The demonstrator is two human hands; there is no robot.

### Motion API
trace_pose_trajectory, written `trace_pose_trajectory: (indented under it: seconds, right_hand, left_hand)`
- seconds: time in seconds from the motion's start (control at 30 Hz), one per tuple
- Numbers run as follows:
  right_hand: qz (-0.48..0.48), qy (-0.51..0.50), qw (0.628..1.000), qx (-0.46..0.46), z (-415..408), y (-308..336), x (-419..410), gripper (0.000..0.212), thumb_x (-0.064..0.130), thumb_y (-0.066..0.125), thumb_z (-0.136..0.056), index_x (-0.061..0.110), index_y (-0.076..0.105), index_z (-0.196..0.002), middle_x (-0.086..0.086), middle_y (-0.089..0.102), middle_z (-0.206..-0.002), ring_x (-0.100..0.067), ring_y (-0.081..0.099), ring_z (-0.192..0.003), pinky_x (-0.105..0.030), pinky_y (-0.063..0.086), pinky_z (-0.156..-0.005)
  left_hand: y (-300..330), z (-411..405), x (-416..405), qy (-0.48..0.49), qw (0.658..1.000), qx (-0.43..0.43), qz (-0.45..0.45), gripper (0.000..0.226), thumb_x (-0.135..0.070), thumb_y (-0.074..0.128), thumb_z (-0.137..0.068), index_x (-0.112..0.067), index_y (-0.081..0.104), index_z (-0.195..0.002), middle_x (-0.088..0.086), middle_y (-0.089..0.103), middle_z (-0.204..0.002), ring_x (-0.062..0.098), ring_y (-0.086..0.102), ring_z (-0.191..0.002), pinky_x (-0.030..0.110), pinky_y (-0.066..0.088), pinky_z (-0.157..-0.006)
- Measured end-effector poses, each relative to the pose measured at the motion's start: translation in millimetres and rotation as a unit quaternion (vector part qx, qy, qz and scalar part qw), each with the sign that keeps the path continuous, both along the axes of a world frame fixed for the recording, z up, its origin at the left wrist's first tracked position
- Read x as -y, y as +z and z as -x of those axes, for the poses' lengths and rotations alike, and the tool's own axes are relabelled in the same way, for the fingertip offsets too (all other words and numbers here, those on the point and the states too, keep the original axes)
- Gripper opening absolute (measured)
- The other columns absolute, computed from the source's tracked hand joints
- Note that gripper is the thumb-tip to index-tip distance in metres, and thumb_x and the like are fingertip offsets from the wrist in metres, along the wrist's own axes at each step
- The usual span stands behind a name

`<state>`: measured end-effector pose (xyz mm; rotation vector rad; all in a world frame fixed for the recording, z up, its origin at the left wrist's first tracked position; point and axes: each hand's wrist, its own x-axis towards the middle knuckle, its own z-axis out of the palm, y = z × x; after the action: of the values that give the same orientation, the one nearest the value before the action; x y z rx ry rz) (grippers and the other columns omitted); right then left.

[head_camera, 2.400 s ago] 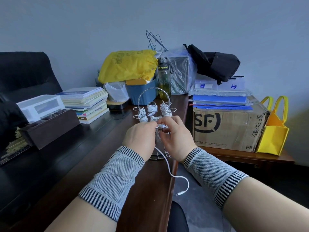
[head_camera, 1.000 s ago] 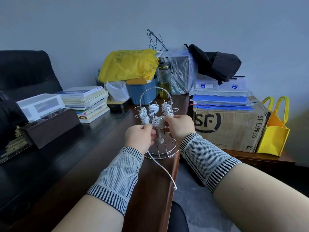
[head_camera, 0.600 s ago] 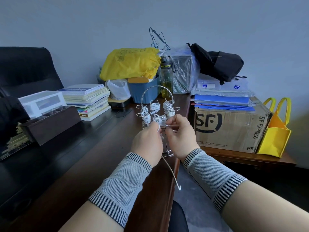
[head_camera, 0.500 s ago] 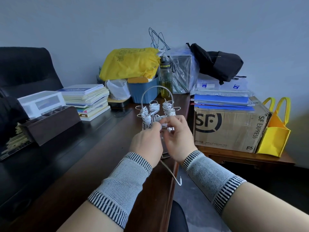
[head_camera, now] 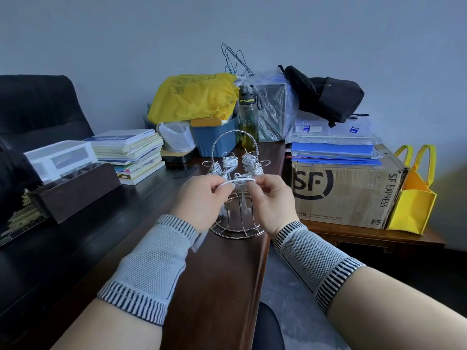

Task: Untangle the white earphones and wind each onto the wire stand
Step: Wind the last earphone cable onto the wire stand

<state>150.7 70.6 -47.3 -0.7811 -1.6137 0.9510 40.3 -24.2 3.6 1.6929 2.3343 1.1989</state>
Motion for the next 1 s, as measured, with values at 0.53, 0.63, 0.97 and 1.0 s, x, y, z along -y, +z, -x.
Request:
trace_pose_trajectory:
  seconds: [0.53,0.63,0.97,1.0]
  right_hand:
    - [0.224,-0.013,0.972,-0.073,7,20,-12,0.031,0.031,0.067,-0.086,0.008,0.063,-0.065,-0.009,0.06,-0.066,-0.021,0.051,-0.061,-0.034,0.045,-0.06]
    - [0.212,-0.046,0.976,-0.037,7,22,-12,0.034,0.034,0.066,-0.085,0.004,0.066,-0.07,-0.006,0.062,-0.063,-0.019,0.053,-0.057,-0.033,0.046,-0.059]
    - [0.185,-0.061,0.981,-0.003,17,27,-14,0.029,0.036,0.067,-0.082,0.012,0.062,-0.067,-0.003,0.067,-0.067,-0.02,0.061,-0.062,-0.038,0.056,-0.066]
    - [0.178,-0.05,0.983,-0.011,17,25,-13,0.028,0.035,0.067,-0.083,0.009,0.064,-0.073,-0.006,0.071,-0.073,-0.02,0.063,-0.064,-0.04,0.056,-0.068]
  left_hand:
    - [-13,-16,-31,0.105,0.959,0.261,-0.02,0.043,-0.034,0.047,-0.099,-0.015,0.069,-0.067,-0.002,0.07,-0.056,0.014,0.063,-0.056,0.026,0.053,-0.06]
    - [-19,-14,-32,0.102,0.941,0.322,-0.034,0.045,-0.03,0.05,-0.096,-0.018,0.063,-0.055,0.004,0.072,-0.064,0.023,0.071,-0.066,0.033,0.057,-0.066]
    - [-22,-15,-21,0.057,0.962,0.265,-0.01,0.049,-0.027,0.056,-0.09,-0.017,0.059,-0.043,-0.005,0.058,-0.052,0.017,0.058,-0.061,0.033,0.055,-0.068]
    - [-22,-16,-20,0.045,0.97,0.239,-0.002,0.046,-0.024,0.053,-0.093,-0.016,0.06,-0.049,-0.008,0.053,-0.045,0.008,0.051,-0.052,0.024,0.046,-0.057]
